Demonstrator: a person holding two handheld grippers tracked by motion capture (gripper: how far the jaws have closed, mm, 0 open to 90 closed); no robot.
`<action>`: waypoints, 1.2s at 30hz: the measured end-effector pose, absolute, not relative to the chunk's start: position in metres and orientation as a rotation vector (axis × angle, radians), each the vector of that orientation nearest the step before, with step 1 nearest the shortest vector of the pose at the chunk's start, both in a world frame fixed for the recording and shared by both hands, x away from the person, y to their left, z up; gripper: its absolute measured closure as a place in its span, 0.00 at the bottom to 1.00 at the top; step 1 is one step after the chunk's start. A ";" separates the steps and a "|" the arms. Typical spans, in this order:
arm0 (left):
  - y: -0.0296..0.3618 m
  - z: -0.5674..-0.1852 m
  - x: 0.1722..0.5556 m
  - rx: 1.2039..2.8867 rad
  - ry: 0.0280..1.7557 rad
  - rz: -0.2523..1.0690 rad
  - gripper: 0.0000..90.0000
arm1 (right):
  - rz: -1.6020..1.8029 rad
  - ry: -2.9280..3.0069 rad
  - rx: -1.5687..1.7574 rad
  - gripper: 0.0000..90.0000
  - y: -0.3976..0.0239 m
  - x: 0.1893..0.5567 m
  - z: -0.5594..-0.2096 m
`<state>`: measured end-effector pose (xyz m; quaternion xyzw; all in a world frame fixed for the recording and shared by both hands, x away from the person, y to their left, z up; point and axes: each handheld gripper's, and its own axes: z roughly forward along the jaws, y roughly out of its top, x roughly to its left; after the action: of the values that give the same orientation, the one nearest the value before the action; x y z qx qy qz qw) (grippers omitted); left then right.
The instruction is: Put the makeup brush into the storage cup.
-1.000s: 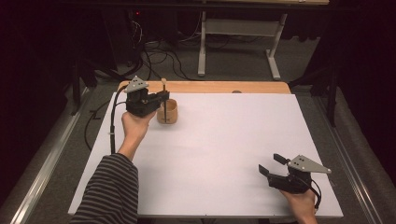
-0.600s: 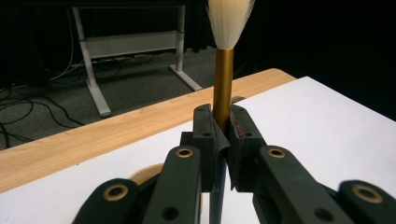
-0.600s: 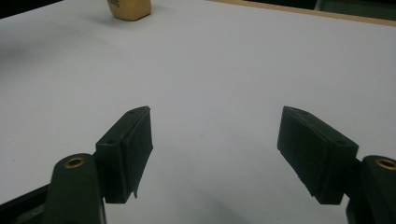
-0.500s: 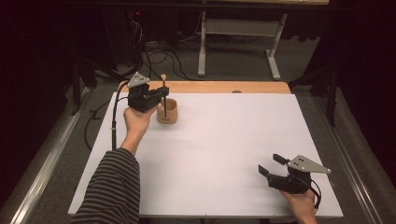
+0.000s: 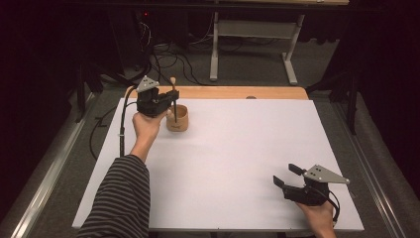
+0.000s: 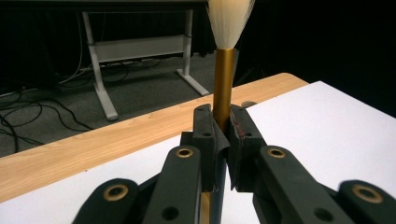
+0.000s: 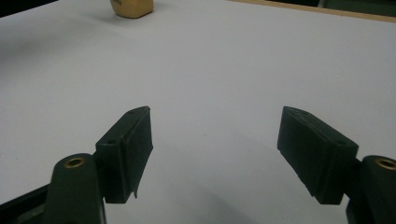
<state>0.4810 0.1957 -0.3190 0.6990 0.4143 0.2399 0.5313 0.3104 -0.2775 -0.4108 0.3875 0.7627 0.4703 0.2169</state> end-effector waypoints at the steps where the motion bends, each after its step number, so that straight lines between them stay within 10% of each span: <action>1: 0.195 -0.319 0.482 1.667 0.985 0.577 0.93 | 1.304 2.114 1.072 0.31 -0.277 0.310 -0.411; 36: 0.193 -0.326 0.503 1.636 1.037 0.610 0.93 | 1.309 2.128 1.068 0.31 -0.277 0.310 -0.411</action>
<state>0.5031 0.1931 -0.3256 0.6844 0.4339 0.2554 0.5274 0.3098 -0.2768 -0.4112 0.3843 0.7656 0.4709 0.2109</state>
